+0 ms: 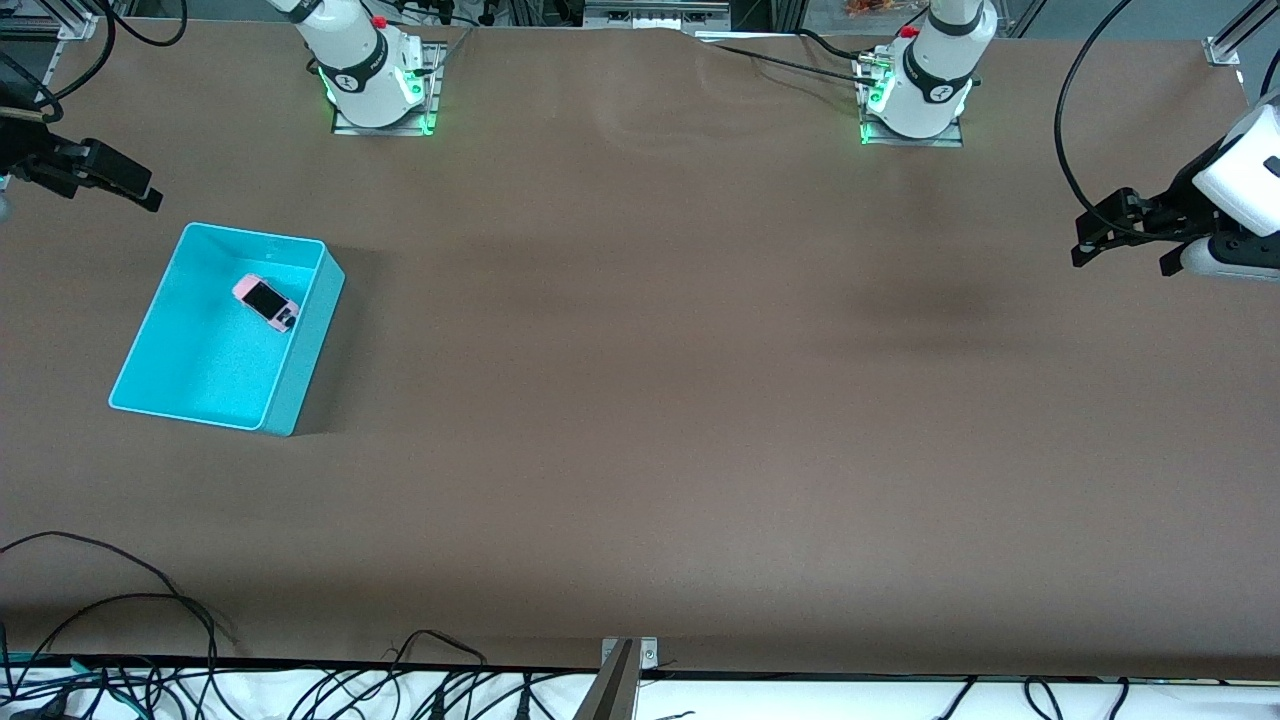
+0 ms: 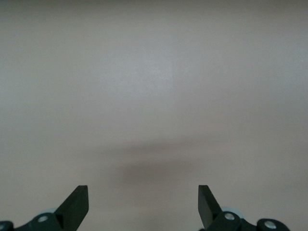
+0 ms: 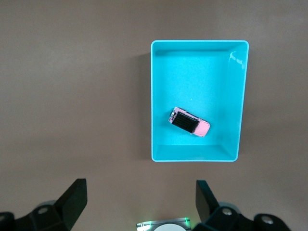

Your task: Wind and store pink jeep toy

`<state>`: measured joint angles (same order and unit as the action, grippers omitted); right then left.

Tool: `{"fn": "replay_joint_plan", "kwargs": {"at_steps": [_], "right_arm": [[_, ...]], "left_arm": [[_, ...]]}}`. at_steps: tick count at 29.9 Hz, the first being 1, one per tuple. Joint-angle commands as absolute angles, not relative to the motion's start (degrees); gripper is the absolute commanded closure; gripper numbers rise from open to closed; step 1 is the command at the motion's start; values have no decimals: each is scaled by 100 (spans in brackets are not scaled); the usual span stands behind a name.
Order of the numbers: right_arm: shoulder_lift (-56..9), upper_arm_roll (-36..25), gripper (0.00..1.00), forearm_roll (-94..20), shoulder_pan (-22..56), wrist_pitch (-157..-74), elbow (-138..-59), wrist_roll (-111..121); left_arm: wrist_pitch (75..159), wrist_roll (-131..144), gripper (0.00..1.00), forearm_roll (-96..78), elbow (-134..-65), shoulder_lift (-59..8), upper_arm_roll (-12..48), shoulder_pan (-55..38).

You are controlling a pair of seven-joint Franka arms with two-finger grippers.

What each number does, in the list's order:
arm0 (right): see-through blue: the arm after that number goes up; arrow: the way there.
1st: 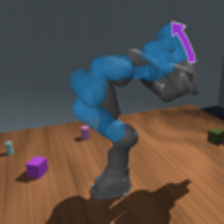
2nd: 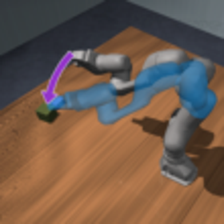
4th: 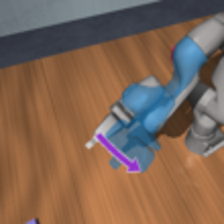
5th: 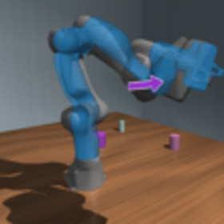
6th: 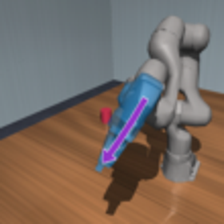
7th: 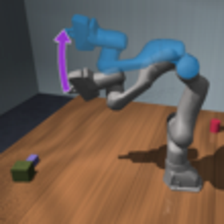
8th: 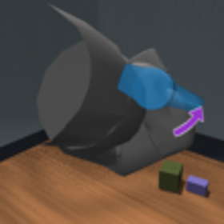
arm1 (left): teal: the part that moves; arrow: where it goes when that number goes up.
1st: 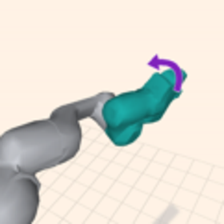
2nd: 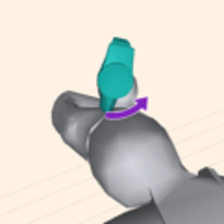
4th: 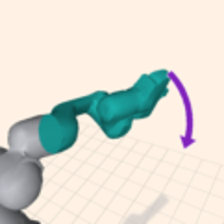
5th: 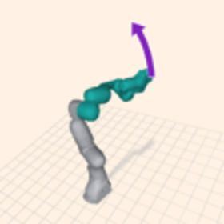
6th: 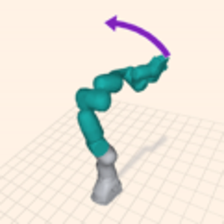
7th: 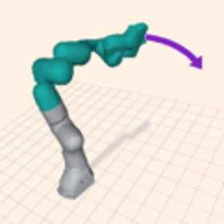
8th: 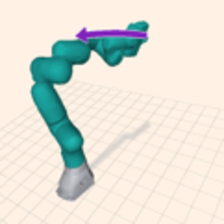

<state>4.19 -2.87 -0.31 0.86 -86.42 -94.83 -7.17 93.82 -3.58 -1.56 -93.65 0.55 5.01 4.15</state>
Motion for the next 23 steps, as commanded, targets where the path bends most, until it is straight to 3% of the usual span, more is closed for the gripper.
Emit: {"fn": "replay_joint_plan", "kwargs": {"at_steps": [1, 23], "right_arm": [[396, -264, 0, 70, 97, -8701, -9466, -791], [193, -272, 0, 35, 97, -8692, -9316, -765]], "left_arm": [[9299, -343, 0, -167, -9229, 9, 510, 413], [9299, -343, 0, -167, -9229, 9, 510, 422]]}}
